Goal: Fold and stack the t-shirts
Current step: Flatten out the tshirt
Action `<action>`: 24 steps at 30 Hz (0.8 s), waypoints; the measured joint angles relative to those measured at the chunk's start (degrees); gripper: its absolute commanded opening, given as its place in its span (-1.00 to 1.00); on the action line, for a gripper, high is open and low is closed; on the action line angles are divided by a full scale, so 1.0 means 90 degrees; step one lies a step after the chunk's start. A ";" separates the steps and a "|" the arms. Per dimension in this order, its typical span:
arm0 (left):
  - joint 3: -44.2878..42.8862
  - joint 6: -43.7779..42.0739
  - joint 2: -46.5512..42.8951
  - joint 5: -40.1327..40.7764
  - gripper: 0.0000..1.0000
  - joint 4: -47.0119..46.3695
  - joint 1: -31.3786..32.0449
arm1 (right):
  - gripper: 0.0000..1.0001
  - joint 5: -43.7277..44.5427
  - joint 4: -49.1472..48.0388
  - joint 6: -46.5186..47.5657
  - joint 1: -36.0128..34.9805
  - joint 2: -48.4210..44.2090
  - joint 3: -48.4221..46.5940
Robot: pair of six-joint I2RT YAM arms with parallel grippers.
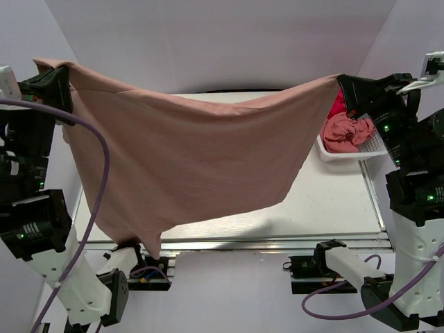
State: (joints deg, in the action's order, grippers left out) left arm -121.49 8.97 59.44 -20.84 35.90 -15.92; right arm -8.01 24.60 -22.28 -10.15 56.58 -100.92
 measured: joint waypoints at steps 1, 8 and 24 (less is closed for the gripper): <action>0.0177 0.0000 -0.0032 0.0019 -0.77 -0.0053 0.0000 | -1.00 0.0039 -0.0019 0.0000 0.0000 0.0017 0.0029; 0.2657 -0.0087 -0.0044 0.0063 -0.77 -0.0901 0.0000 | -1.00 0.0430 -0.0529 0.0000 0.0000 0.0194 0.1127; 0.4830 -0.0695 0.5418 0.0648 -0.82 -0.4352 0.0318 | -1.00 0.1343 -0.3283 0.0544 -0.0316 0.4954 0.2419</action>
State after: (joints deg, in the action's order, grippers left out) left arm -78.02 2.72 108.20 -15.00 -3.27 -13.06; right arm 4.08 -4.95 -17.39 -12.99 101.16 -79.15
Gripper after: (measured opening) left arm 0.106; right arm 0.009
